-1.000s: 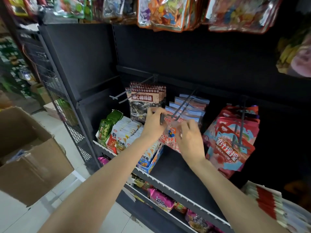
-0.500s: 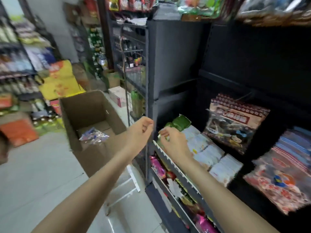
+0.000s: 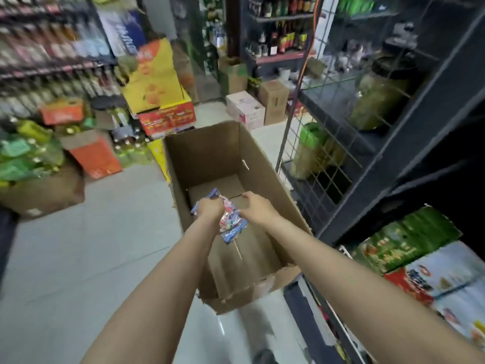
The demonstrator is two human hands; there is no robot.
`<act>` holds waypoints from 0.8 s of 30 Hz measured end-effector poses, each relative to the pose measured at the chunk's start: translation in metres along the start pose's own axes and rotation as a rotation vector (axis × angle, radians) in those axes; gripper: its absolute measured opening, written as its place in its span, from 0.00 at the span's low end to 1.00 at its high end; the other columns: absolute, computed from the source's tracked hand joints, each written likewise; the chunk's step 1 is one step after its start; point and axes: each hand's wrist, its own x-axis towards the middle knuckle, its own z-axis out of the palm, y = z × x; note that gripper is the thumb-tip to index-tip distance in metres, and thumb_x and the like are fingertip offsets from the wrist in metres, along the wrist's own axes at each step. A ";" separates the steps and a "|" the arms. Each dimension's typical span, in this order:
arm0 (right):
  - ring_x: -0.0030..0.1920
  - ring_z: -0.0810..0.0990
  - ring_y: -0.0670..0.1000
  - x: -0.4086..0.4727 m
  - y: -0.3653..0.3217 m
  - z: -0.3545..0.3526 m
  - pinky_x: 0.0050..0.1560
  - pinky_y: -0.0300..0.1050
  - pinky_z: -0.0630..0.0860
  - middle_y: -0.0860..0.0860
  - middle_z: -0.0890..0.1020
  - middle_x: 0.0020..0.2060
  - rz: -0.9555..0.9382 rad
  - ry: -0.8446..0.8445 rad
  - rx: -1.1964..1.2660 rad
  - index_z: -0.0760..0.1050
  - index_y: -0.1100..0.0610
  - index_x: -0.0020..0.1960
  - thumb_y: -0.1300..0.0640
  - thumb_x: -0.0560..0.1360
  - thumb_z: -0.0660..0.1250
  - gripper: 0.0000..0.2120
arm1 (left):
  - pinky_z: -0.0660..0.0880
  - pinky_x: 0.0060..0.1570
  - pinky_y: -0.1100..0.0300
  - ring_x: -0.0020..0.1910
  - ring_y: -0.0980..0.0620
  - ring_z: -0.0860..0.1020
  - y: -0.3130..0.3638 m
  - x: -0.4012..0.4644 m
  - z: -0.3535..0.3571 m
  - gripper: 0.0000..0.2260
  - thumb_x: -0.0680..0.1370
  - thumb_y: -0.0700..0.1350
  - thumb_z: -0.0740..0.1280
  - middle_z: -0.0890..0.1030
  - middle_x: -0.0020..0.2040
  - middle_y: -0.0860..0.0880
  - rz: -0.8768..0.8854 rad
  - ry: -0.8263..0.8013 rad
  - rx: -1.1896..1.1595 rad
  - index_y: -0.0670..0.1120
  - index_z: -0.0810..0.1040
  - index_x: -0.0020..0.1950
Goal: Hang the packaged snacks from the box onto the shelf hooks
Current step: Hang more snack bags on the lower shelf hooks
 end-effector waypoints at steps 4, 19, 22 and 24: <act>0.69 0.67 0.62 0.081 0.010 0.027 0.66 0.49 0.66 0.62 0.66 0.70 0.141 -0.082 0.003 0.58 0.59 0.75 0.58 0.76 0.66 0.30 | 0.80 0.46 0.44 0.49 0.40 0.81 -0.060 0.138 0.045 0.23 0.68 0.49 0.69 0.80 0.58 0.40 -0.292 -0.044 -0.262 0.41 0.76 0.61; 0.56 0.78 0.58 0.189 0.046 0.109 0.59 0.50 0.75 0.57 0.80 0.56 0.453 -0.136 0.155 0.78 0.57 0.57 0.44 0.70 0.71 0.21 | 0.79 0.50 0.46 0.45 0.44 0.79 -0.070 0.170 0.048 0.07 0.77 0.41 0.62 0.80 0.49 0.42 -0.436 0.264 -0.409 0.46 0.75 0.54; 0.58 0.77 0.60 0.175 0.029 0.098 0.59 0.52 0.74 0.59 0.78 0.59 0.383 -0.085 0.239 0.75 0.59 0.61 0.48 0.74 0.68 0.20 | 0.78 0.50 0.46 0.48 0.41 0.80 -0.046 0.151 0.041 0.12 0.75 0.48 0.66 0.81 0.51 0.42 -0.414 0.362 -0.333 0.41 0.77 0.53; 0.60 0.76 0.61 0.155 0.013 0.080 0.59 0.50 0.73 0.59 0.77 0.61 0.291 -0.034 0.290 0.70 0.62 0.63 0.52 0.76 0.66 0.20 | 0.77 0.52 0.42 0.52 0.38 0.79 -0.034 0.148 0.039 0.17 0.73 0.51 0.66 0.79 0.56 0.39 -0.362 0.393 -0.272 0.41 0.76 0.56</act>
